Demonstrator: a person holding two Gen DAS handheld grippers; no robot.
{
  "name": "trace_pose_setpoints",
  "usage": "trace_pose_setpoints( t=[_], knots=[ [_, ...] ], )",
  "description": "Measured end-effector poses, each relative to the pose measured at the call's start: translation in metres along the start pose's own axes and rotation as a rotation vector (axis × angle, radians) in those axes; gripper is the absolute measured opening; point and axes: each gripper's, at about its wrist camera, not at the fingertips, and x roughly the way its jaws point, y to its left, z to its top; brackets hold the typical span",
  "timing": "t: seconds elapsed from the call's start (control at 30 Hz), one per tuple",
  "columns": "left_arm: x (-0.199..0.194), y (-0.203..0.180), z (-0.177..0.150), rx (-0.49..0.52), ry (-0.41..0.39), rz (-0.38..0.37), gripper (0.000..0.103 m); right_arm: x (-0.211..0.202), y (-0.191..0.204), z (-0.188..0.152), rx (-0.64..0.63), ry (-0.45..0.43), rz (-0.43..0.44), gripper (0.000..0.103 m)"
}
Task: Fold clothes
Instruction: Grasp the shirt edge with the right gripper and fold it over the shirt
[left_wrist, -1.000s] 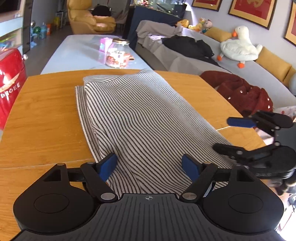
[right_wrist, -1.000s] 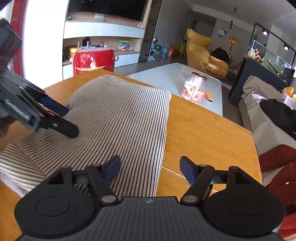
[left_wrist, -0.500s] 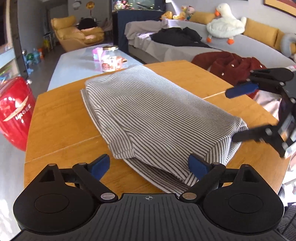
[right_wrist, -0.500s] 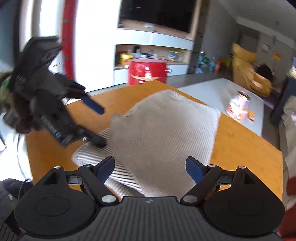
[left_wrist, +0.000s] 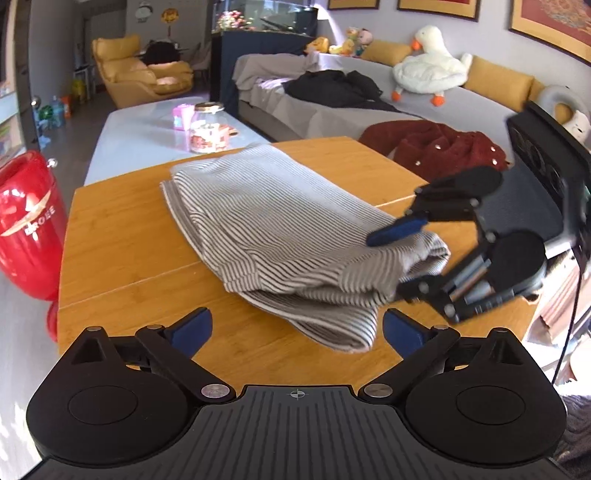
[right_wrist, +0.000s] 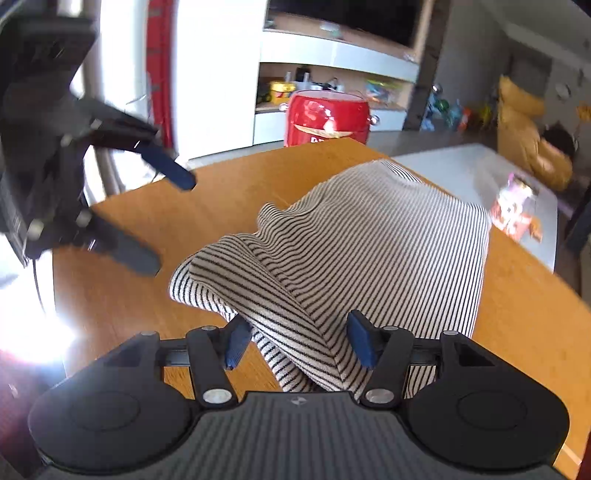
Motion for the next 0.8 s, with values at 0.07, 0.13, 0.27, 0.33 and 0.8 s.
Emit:
trace_pose_setpoints(
  t=[0.07,0.13,0.27,0.33,0.8],
  knots=[
    [0.01,-0.009,-0.003,0.047,0.018,0.003,0.102,-0.002,-0.006,-0.003,0.046,0.004,0.011,0.057],
    [0.021,-0.016,-0.003,0.094,0.032,0.033,0.102,-0.003,-0.006,-0.006,0.051,0.004,0.013,0.057],
    [0.048,-0.029,0.001,0.163,0.046,0.149,0.102,-0.01,0.013,-0.016,-0.103,-0.015,-0.043,0.068],
    [0.055,-0.031,0.005,0.162,0.047,0.173,0.102,-0.015,0.023,-0.021,-0.194,-0.03,-0.075,0.079],
    [0.048,-0.001,0.016,-0.086,0.02,0.072,0.102,0.019,0.039,-0.035,-0.513,-0.054,-0.334,0.039]
  ],
)
